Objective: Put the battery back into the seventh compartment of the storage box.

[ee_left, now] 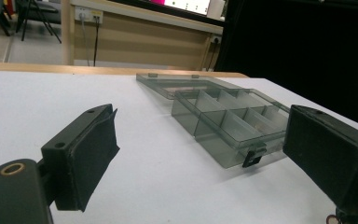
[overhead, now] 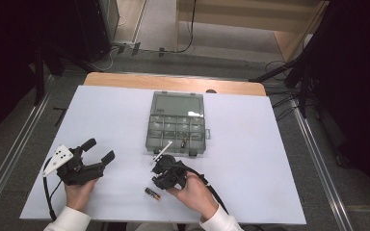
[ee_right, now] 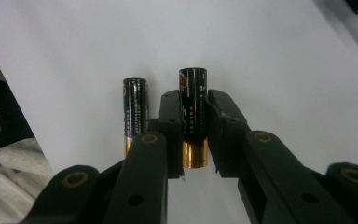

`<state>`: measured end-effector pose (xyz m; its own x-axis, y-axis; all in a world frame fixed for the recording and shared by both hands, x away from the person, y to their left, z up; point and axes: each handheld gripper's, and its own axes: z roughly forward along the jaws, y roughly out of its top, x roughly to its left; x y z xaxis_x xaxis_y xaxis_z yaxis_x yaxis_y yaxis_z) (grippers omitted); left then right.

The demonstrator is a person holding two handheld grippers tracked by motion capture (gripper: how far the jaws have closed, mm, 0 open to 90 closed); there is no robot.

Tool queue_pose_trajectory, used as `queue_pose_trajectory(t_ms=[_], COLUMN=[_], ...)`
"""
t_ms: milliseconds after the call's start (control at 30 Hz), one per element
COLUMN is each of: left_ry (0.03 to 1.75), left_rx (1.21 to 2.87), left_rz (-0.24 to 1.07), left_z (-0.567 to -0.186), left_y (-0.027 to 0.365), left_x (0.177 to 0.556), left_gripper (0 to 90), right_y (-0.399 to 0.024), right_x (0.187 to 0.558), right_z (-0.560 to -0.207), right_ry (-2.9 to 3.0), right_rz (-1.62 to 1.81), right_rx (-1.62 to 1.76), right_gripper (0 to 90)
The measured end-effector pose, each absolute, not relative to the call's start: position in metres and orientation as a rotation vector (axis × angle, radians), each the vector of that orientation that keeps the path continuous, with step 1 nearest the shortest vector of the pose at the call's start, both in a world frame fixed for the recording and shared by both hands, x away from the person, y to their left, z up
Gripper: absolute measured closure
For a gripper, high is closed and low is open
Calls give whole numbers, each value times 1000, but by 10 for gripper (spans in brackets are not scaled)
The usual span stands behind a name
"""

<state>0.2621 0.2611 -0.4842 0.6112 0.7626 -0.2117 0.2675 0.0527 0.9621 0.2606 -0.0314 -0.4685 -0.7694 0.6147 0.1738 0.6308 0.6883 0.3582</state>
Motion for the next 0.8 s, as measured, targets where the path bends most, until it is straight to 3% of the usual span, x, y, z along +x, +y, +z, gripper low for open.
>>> queue_pose_trajectory(t_ms=[800], left_ry=[905], left_rx=[1520], left_rz=[466], left_z=[-485], left_y=[261], left_x=[262], left_gripper=[96], right_y=[-83], right_x=[284], right_z=[-449], right_ry=[-2590], right_rz=[-1058], right_rx=[-1289], right_gripper=[781])
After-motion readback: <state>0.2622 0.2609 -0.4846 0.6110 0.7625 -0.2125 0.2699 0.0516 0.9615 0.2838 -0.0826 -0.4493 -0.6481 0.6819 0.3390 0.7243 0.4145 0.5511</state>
